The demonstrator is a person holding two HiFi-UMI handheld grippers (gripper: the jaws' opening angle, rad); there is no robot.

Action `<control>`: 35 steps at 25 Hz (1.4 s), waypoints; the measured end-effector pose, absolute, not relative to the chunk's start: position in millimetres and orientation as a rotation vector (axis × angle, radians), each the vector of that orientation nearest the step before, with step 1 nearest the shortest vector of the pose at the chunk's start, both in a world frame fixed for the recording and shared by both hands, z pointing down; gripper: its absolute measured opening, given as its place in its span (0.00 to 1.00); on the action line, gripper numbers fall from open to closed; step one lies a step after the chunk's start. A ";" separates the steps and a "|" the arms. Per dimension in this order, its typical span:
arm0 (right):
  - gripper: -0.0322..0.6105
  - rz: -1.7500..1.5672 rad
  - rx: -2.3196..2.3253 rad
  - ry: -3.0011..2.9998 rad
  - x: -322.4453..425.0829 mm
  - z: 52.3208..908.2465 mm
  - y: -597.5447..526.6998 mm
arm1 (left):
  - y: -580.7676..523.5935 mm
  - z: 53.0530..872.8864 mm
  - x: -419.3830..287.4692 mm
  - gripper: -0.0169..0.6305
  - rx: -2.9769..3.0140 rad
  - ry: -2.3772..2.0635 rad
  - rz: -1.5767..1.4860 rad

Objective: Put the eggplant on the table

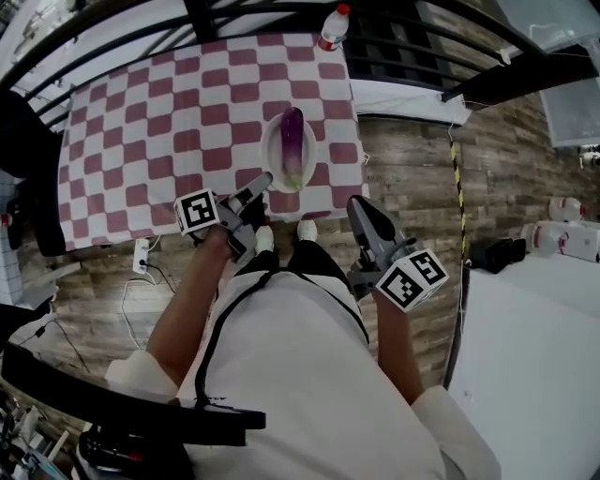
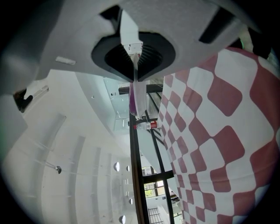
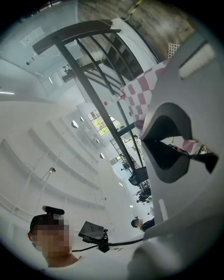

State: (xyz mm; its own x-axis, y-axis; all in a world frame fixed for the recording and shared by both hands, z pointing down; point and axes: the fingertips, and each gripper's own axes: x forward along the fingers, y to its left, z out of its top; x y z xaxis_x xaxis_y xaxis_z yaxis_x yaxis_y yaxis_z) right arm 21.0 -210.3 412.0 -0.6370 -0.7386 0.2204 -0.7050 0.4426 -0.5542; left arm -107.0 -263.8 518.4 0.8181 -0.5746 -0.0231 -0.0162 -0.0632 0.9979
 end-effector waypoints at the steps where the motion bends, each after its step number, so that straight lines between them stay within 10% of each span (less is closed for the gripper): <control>1: 0.06 -0.974 -1.307 2.622 23.5 413.0 -213.5 | -266.5 519.9 -103.4 0.08 1.578 -0.482 -0.489; 35: 0.06 -1.160 -1.248 2.717 115.0 471.1 -290.8 | -350.9 634.7 8.3 0.08 1.477 -0.498 -0.554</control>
State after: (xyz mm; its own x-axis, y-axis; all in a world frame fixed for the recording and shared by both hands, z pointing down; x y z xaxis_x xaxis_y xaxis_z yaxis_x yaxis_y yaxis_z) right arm 115.0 -290.8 471.1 -0.6953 -0.6349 0.3368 -0.6824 0.4362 -0.5866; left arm 8.3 -350.9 634.7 0.7804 -0.6248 -0.0236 0.0420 0.0147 0.9990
